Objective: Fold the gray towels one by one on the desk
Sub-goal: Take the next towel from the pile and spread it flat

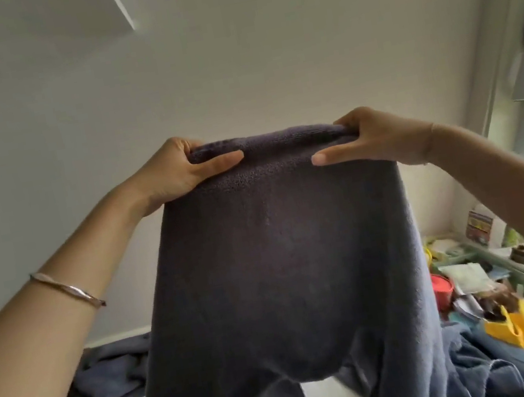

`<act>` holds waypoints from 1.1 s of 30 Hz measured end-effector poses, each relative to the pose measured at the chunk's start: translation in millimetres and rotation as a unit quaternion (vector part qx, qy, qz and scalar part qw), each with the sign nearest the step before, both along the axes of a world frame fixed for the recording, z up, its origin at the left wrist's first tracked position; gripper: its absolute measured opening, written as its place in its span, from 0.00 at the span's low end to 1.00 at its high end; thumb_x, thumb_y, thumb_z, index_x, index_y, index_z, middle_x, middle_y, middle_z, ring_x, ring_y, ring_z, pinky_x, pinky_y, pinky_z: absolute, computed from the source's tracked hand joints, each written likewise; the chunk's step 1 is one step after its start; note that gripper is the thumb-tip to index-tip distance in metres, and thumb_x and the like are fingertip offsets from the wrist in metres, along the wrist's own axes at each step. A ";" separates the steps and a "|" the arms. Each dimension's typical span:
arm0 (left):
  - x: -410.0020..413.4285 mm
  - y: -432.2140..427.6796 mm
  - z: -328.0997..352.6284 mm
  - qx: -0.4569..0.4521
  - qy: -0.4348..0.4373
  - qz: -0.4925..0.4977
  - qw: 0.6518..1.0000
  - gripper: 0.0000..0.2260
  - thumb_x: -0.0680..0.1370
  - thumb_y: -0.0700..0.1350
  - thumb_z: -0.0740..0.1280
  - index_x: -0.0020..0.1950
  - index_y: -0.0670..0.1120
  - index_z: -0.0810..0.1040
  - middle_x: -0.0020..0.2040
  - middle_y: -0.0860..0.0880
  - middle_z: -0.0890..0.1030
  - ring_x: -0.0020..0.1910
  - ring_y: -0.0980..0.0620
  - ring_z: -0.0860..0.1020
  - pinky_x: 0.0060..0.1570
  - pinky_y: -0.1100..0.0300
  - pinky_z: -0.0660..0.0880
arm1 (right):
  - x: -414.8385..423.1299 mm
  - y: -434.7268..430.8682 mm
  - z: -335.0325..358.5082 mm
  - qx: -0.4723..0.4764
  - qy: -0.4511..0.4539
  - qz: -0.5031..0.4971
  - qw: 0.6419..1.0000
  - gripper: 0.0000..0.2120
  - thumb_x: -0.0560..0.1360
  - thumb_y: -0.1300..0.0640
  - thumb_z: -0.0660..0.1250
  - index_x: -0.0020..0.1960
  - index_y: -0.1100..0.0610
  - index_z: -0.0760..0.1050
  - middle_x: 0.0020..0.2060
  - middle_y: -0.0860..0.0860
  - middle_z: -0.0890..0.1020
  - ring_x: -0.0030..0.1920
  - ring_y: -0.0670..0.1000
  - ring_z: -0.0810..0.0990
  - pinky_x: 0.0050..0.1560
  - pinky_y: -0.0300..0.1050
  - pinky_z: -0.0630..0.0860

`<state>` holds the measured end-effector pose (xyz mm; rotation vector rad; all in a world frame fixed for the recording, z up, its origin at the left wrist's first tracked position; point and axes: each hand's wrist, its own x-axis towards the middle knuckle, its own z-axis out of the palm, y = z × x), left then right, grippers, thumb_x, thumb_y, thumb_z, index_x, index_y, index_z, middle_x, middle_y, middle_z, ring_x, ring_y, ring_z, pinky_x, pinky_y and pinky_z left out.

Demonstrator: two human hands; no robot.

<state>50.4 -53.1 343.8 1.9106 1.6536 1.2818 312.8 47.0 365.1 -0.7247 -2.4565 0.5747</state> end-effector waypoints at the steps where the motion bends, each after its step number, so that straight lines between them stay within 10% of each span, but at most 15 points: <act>1: -7.4 -11.9 9.3 0.008 0.004 0.006 1.000 0.21 0.65 0.61 0.69 0.45 0.45 0.83 0.35 0.54 0.83 0.33 0.62 0.79 0.34 0.72 0.73 | -8.6 -9.1 11.0 0.015 0.001 0.012 1.000 0.40 0.55 0.28 0.71 0.47 0.63 0.80 0.44 0.64 0.82 0.41 0.54 0.80 0.51 0.59 0.78; 8: -72.5 -81.8 35.3 0.043 0.014 0.071 0.996 0.32 0.58 0.72 0.70 0.43 0.44 0.83 0.35 0.54 0.82 0.33 0.60 0.78 0.36 0.68 0.74 | -76.6 -61.6 40.9 -0.009 0.012 0.092 0.996 0.28 0.61 0.37 0.71 0.44 0.61 0.81 0.42 0.56 0.84 0.41 0.47 0.80 0.54 0.52 0.77; 16: -179.2 -122.5 -62.4 -0.111 -0.015 0.138 0.984 0.37 0.52 0.78 0.66 0.51 0.55 0.84 0.44 0.59 0.84 0.44 0.64 0.81 0.43 0.71 0.73 | -202.7 -65.1 -74.1 -0.099 -0.091 0.105 0.985 0.42 0.57 0.27 0.70 0.47 0.66 0.77 0.44 0.60 0.84 0.47 0.58 0.83 0.53 0.56 0.78; 23: -283.5 -153.2 -189.1 -0.247 -0.052 0.178 0.951 0.14 0.73 0.59 0.68 0.50 0.51 0.85 0.45 0.56 0.85 0.48 0.59 0.82 0.54 0.62 0.76 | -305.8 -87.9 -215.3 -0.220 -0.158 0.128 0.954 0.31 0.64 0.31 0.70 0.37 0.59 0.67 0.32 0.50 0.65 0.34 0.48 0.65 0.39 0.45 0.58; 28: -320.4 -163.4 -247.0 -0.281 -0.025 0.200 0.939 0.20 0.75 0.56 0.68 0.23 0.55 0.77 0.22 0.59 0.72 0.24 0.64 0.69 0.30 0.67 0.66 | -347.4 -93.6 -279.4 -0.293 -0.147 0.080 0.941 0.19 0.69 0.38 0.71 0.33 0.53 0.71 0.28 0.41 0.71 0.31 0.39 0.70 0.38 0.34 0.66; 33: -377.6 -163.2 -317.6 -0.245 0.036 0.273 0.930 0.12 0.74 0.57 0.69 0.39 0.50 0.83 0.37 0.52 0.83 0.42 0.51 0.81 0.45 0.52 0.77 | -371.7 -86.4 -337.2 -0.351 -0.071 0.006 0.934 0.16 0.73 0.44 0.68 0.44 0.59 0.79 0.36 0.46 0.79 0.38 0.42 0.74 0.43 0.33 0.71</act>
